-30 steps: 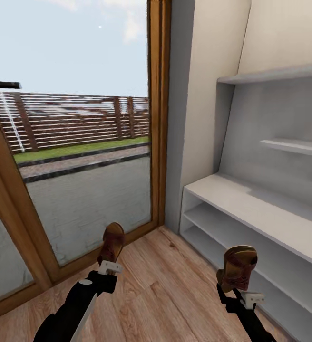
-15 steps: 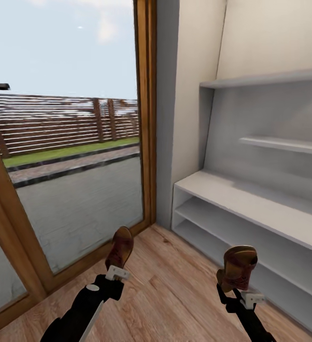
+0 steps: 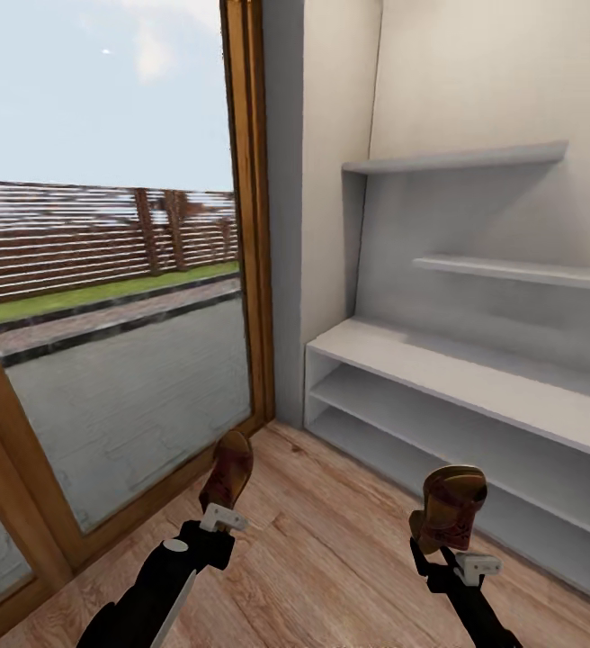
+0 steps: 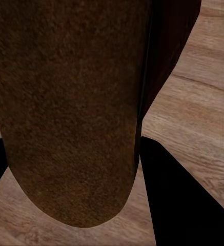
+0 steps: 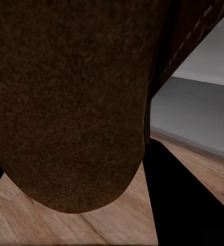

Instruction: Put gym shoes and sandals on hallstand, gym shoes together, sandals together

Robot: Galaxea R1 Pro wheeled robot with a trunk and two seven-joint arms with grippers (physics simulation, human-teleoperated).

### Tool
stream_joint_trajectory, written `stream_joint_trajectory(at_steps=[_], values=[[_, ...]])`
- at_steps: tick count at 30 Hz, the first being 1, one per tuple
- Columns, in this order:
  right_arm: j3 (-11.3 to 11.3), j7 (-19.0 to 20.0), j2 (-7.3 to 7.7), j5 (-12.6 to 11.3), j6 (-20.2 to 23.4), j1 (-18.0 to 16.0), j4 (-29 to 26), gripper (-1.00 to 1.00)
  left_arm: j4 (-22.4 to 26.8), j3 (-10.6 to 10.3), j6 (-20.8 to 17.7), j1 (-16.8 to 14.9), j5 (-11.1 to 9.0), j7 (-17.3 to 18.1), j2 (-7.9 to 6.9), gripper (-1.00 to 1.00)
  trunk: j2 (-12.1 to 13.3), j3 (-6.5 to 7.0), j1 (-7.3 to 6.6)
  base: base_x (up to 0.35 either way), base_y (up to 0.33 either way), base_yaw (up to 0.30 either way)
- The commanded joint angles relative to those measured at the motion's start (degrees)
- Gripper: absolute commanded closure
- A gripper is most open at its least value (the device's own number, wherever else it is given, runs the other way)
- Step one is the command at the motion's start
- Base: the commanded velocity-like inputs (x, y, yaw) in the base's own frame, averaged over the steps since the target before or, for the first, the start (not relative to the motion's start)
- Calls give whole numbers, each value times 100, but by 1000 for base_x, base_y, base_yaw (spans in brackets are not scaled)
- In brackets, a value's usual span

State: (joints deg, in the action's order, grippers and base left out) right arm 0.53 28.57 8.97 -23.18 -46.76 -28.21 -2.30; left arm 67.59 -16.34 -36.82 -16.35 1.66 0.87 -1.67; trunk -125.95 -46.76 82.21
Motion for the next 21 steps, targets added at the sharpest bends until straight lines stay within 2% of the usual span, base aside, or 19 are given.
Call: stream_joint_trajectory(at_steps=[1, 17, 21], values=[[-1, -1, 0, -2, 0, 0, 0, 100, 0, 0, 0, 0, 18, 9, -1, 100, 0, 1, 0, -42, 56, -104], [0, -11, 0, -2, 0, 0, -2, 100, 0, 0, 0, 0, 18, 9, -9, 100, 0, 4, 0, -5, 7, -12], [0, -10, 0, -2, 0, 0, 1, 100, 0, 5, 0, 0, 10, 9, -9, 100, 0, 4, 0, 200, 195, 0]])
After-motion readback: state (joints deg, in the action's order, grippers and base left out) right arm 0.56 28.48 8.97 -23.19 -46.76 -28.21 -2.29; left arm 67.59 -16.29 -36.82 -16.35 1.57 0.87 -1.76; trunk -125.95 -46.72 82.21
